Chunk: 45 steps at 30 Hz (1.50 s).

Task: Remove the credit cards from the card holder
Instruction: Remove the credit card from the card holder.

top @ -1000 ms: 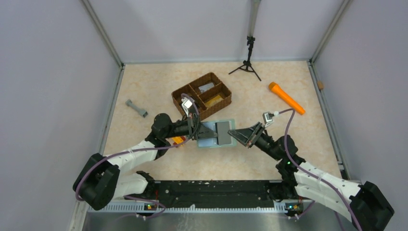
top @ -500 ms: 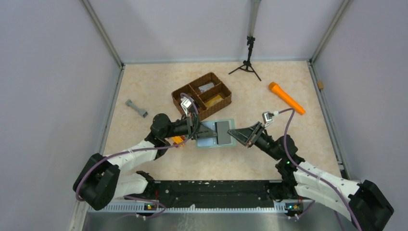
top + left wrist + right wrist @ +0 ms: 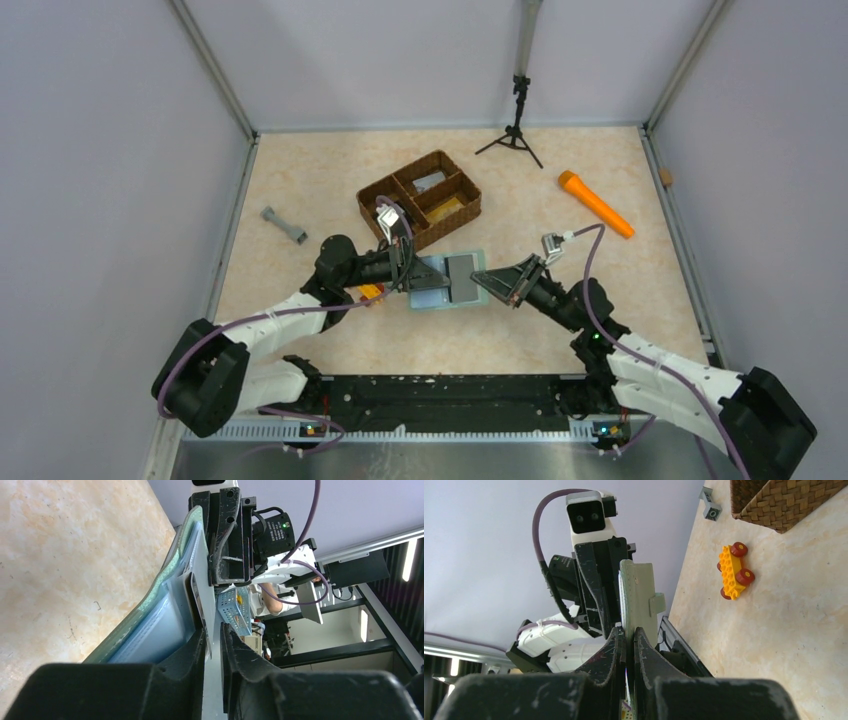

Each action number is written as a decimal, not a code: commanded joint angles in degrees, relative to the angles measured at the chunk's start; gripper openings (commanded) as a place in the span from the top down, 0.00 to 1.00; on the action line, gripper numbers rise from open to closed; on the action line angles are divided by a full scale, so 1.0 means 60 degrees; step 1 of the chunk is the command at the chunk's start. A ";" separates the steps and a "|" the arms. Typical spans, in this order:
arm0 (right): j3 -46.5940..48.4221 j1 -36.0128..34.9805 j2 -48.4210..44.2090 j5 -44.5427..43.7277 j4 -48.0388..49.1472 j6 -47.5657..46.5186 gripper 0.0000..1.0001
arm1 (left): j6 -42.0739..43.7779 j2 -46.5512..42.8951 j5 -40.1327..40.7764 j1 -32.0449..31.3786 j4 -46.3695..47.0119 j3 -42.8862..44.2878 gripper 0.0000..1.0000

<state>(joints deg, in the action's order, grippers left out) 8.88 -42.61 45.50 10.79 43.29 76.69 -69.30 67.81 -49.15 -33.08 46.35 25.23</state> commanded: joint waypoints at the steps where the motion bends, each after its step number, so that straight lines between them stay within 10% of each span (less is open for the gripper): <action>1: 0.0333 -0.0032 0.0156 0.0512 0.0884 0.0047 1.00 | 0.0300 -0.0070 -0.0001 0.0034 0.0083 0.0203 0.79; 18: 0.0382 0.0019 -0.0067 0.0395 0.0391 -0.0200 1.00 | 0.0749 -0.0209 0.0129 0.0145 -0.0447 0.0069 1.00; 23: 0.0311 0.0098 -0.0489 0.0206 0.0158 -0.0384 0.83 | 0.0920 -0.0433 -0.0031 0.0333 -0.0818 -0.0011 1.00; 27: 0.0350 0.0100 -0.0239 0.0394 0.0449 -0.0289 1.00 | 0.0893 -0.0415 -0.0127 0.0330 -0.0840 0.0013 1.00; 45: 0.0160 0.0451 -0.0580 0.0561 0.0399 -0.0023 1.00 | 0.1017 -0.0784 -0.0195 0.0725 -0.1016 -0.0272 1.00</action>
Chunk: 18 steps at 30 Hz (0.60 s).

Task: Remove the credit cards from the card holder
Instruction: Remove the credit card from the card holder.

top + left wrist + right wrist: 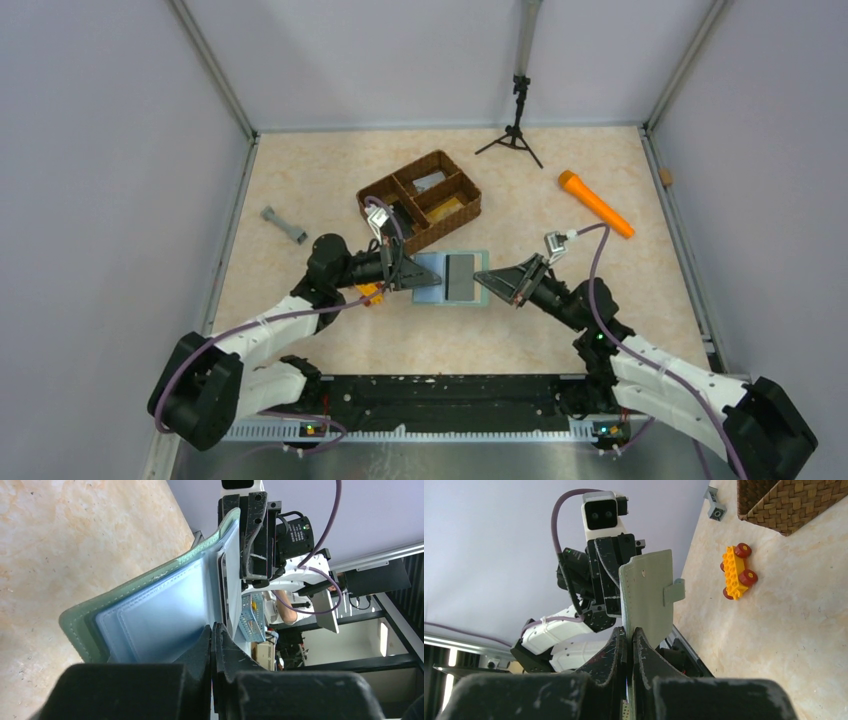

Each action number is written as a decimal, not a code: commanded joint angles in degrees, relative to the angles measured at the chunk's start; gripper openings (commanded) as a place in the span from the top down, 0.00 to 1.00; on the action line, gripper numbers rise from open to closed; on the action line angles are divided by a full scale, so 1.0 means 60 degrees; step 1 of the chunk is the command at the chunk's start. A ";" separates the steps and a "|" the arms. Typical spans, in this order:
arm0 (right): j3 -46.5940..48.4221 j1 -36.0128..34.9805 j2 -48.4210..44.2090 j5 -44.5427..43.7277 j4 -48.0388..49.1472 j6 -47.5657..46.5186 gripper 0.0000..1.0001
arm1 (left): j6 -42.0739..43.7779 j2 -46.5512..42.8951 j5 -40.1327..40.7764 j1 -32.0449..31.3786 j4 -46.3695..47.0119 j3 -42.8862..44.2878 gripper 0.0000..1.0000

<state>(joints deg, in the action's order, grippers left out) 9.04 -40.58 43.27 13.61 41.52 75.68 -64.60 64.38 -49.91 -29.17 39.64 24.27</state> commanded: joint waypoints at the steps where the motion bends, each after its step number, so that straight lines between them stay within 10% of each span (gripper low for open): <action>1: 0.0132 0.0112 -0.0189 0.0104 0.0703 0.0149 1.00 | 0.0234 -0.0205 -0.0045 0.0071 0.0092 -0.0119 1.00; 8: 0.0138 0.0113 0.0429 0.0435 0.1398 0.0352 1.00 | -0.0132 0.0211 -0.0323 0.0022 0.0674 0.0119 0.73; 18: 0.0259 0.0113 0.1235 0.0931 0.1965 0.0403 1.00 | -0.0485 0.0827 -0.0419 -0.0160 0.1437 0.0378 0.75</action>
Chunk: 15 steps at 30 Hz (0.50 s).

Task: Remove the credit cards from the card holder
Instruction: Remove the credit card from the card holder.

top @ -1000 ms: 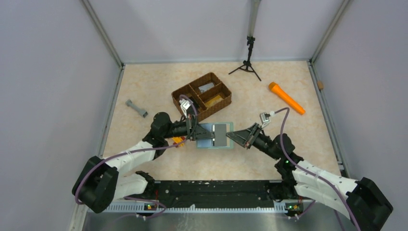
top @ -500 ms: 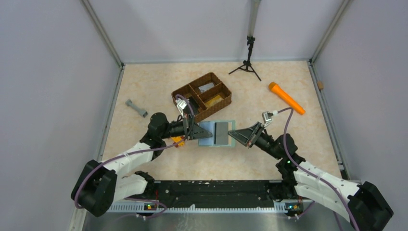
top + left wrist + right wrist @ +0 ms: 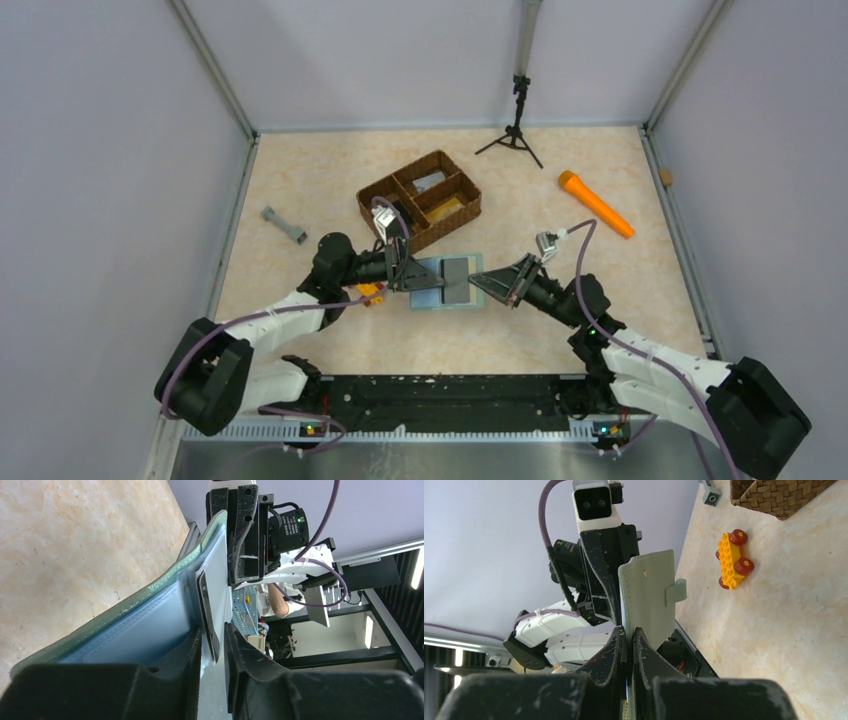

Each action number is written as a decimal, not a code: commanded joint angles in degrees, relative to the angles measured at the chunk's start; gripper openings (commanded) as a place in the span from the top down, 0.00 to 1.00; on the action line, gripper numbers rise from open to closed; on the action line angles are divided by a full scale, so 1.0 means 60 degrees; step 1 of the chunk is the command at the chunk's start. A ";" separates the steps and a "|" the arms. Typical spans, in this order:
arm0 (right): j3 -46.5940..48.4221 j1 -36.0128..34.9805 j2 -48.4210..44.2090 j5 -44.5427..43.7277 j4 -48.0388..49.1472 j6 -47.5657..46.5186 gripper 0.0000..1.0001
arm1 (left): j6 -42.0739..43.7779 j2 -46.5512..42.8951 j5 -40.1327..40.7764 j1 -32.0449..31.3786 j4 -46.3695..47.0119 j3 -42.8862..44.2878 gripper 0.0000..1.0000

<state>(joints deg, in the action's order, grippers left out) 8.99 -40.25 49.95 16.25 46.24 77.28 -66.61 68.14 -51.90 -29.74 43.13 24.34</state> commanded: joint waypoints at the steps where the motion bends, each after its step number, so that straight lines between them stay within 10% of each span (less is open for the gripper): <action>1: 0.0296 0.0058 0.0173 0.0542 0.1115 0.0099 1.00 | -0.0173 0.0232 -0.0091 -0.0066 0.0908 0.0378 0.79; 15: 0.0523 0.0058 0.0387 0.0885 0.0568 -0.0341 0.98 | -0.0171 0.0368 -0.0160 -0.0068 0.0910 0.0349 1.00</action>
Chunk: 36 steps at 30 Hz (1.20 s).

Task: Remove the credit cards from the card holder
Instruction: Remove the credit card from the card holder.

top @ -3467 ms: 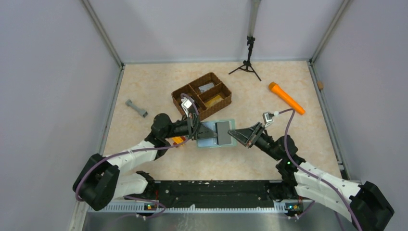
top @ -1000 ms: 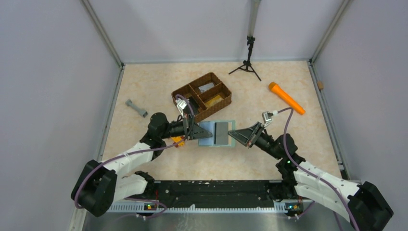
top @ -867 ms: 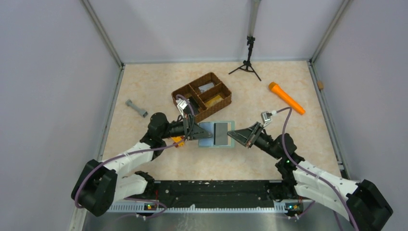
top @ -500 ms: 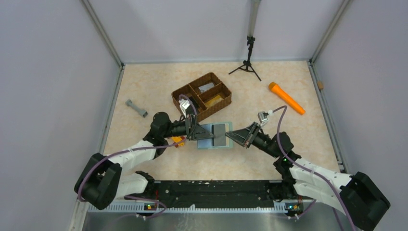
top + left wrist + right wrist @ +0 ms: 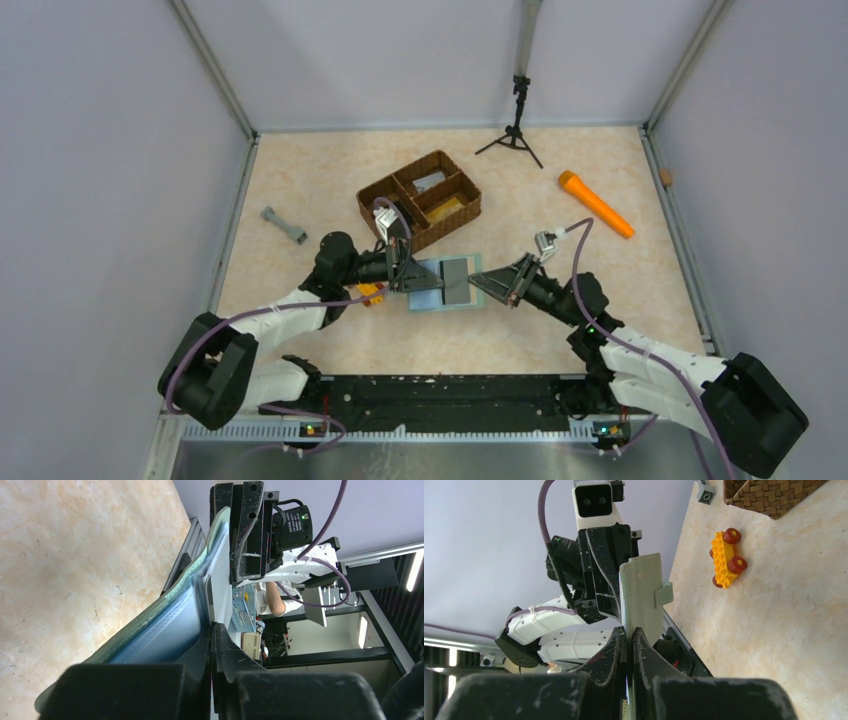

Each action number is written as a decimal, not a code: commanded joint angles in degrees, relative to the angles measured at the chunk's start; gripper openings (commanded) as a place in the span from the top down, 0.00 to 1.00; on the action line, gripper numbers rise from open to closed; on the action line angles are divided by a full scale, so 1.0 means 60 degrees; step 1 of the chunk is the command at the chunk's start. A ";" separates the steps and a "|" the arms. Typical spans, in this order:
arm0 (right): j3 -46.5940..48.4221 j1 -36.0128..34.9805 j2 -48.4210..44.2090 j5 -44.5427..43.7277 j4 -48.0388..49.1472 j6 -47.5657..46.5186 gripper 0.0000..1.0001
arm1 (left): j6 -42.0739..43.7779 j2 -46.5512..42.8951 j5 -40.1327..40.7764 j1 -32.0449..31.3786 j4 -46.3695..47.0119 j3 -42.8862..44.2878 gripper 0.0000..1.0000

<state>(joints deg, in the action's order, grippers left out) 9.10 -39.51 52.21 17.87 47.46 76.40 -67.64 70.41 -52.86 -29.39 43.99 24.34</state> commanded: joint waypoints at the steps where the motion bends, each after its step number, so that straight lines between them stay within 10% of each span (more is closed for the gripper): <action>1: 0.0504 -0.0068 -0.0033 0.0588 0.0326 -0.0218 0.96 | 0.0027 -0.0038 -0.0004 -0.0116 0.0723 0.0329 1.00; 8: 0.0644 -0.0066 -0.0237 0.0654 0.0026 -0.0570 0.67 | 0.0214 -0.0213 0.0083 -0.0095 0.0400 0.0214 1.00; 13: 0.0655 -0.0066 -0.0176 0.0696 0.0014 -0.0475 0.90 | 0.0224 -0.0269 0.0086 -0.0097 0.0354 0.0206 1.00; 29: 0.0681 0.0007 -0.0907 0.0096 -0.1113 -0.0743 0.94 | 0.0871 -0.0650 0.0113 0.0161 -0.0741 0.0118 1.00; 33: 0.0680 0.0007 -0.0665 0.0261 -0.0807 -0.0657 0.94 | 0.0752 -0.0518 -0.0009 0.0131 -0.0584 0.0234 0.69; 36: 0.0666 0.0007 -0.0374 0.0416 -0.0408 -0.0517 0.91 | 0.0690 -0.0380 -0.0022 0.0088 -0.0459 0.0313 0.65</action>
<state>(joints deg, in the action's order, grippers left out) 10.59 -39.59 48.27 19.22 38.46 72.64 -64.14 68.01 -52.66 -28.67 38.92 24.34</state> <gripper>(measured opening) 0.111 0.335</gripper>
